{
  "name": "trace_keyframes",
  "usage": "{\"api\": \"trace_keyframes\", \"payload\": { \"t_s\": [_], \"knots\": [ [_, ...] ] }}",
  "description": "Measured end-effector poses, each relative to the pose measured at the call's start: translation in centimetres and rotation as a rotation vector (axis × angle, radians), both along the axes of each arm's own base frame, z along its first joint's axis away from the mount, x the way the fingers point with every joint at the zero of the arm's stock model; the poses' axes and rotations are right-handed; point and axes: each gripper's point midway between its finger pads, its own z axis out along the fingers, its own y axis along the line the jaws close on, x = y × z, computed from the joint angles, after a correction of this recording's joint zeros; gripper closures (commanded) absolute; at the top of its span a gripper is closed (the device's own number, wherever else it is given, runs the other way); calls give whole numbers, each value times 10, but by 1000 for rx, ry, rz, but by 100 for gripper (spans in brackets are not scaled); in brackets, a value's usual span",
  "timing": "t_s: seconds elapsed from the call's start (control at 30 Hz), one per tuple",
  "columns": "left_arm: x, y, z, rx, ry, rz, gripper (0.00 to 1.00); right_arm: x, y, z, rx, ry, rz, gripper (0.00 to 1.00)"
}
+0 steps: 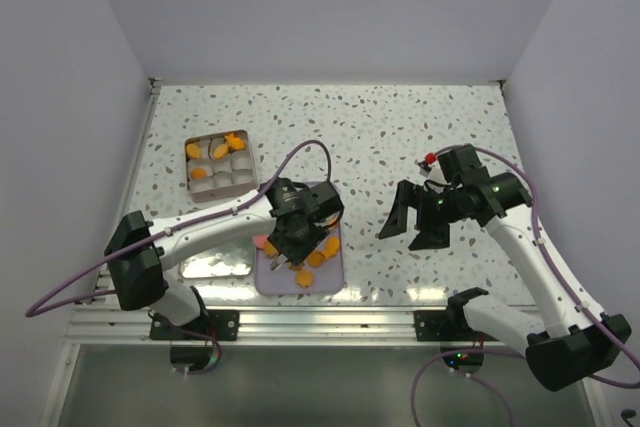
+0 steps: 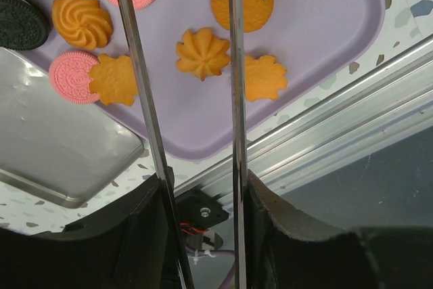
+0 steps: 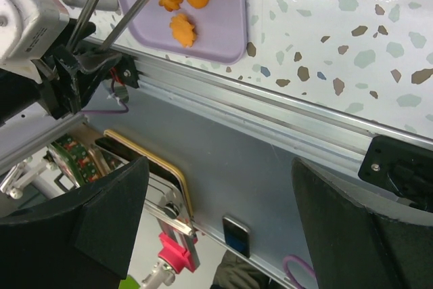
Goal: Pack the cookies
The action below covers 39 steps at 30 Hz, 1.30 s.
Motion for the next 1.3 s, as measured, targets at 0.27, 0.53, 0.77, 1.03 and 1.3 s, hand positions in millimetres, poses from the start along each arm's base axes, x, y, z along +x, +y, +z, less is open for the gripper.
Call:
{"api": "trace_keyframes", "payload": {
  "t_s": [0.27,0.53,0.77,1.03,1.3],
  "knots": [
    [9,-5,-1,-20,18,-23,51,-4,-2,-9,-10,27,0,11],
    [11,-3,-14,-69,115,22,64,-3,-1,-9,-9,22,1,11],
    [3,4,-24,-59,157,33,71,-2,-1,-9,-8,17,6,10],
    [39,7,22,-147,17,163,70,-2,0,-9,-1,18,9,10],
    [99,59,84,-198,-205,437,67,-1,5,-8,11,36,21,11]
  ]
}}
